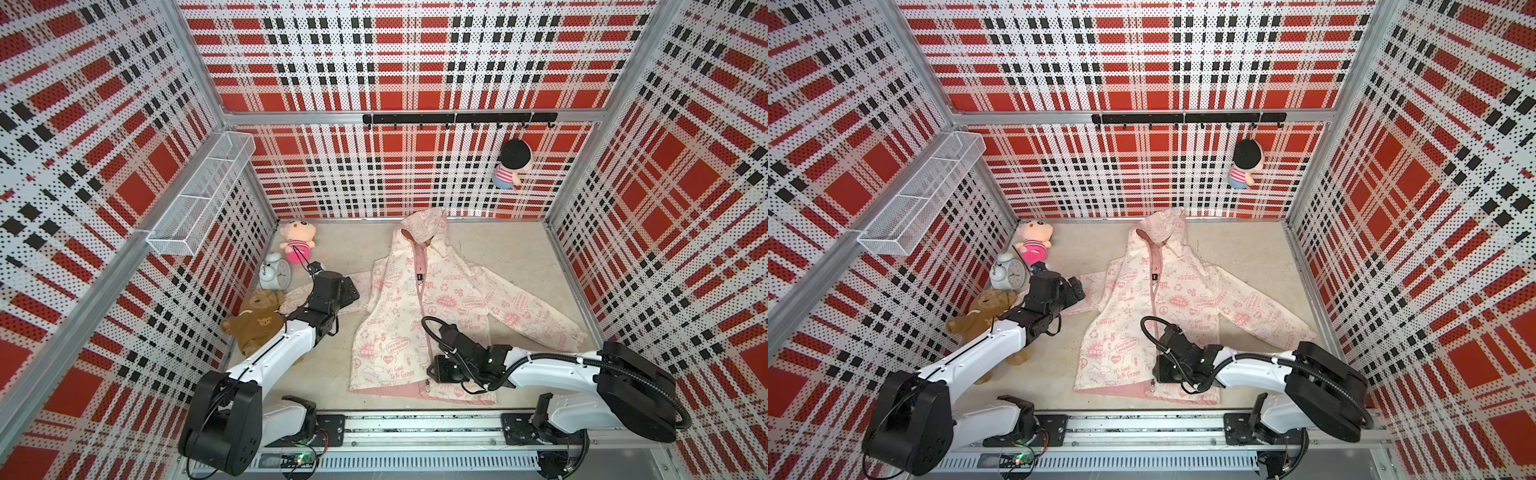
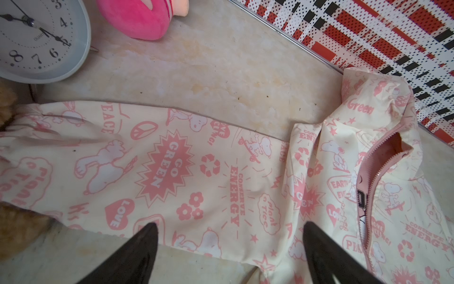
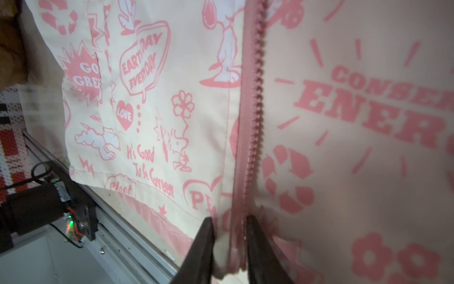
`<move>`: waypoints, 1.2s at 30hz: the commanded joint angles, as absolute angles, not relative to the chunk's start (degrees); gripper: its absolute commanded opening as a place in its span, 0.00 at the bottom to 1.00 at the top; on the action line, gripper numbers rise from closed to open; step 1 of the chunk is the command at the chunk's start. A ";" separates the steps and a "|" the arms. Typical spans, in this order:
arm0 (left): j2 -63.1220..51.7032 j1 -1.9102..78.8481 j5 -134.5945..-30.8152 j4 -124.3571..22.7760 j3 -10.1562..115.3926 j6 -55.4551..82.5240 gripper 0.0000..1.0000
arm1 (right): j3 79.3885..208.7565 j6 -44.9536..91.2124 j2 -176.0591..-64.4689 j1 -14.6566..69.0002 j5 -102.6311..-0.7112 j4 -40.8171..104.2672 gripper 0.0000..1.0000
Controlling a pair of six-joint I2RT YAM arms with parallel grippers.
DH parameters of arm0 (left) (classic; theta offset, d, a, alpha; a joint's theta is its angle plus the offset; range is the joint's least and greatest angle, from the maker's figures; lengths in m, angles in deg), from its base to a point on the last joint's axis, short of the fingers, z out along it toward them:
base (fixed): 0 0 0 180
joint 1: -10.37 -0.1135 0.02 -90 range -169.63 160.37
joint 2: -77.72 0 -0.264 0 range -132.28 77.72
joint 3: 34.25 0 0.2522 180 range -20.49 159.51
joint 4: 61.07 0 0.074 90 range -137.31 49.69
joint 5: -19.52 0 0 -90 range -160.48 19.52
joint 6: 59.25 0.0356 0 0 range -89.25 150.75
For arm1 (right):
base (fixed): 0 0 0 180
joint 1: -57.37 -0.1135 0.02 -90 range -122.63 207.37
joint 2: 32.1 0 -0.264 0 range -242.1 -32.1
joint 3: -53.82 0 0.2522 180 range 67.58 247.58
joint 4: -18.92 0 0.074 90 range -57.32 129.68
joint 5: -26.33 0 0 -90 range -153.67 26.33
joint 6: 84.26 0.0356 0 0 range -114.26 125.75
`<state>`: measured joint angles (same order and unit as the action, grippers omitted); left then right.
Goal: Unzip the jacket
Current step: Smooth out the jacket at the center of the board.
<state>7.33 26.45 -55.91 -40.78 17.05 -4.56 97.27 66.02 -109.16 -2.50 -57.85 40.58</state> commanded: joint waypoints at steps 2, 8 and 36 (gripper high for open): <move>7.43 26.06 -55.83 -41.55 16.68 -3.87 0.93 | 98.72 67.24 -104.76 -3.97 -61.64 44.76 0.16; 6.84 25.86 -55.67 -41.99 17.23 -3.87 0.92 | 101.85 67.29 -99.67 -6.58 -63.79 50.53 0.00; 0.89 25.26 -51.36 -42.91 22.38 -2.22 0.89 | 112.19 74.25 -96.42 -15.98 -84.34 76.91 0.62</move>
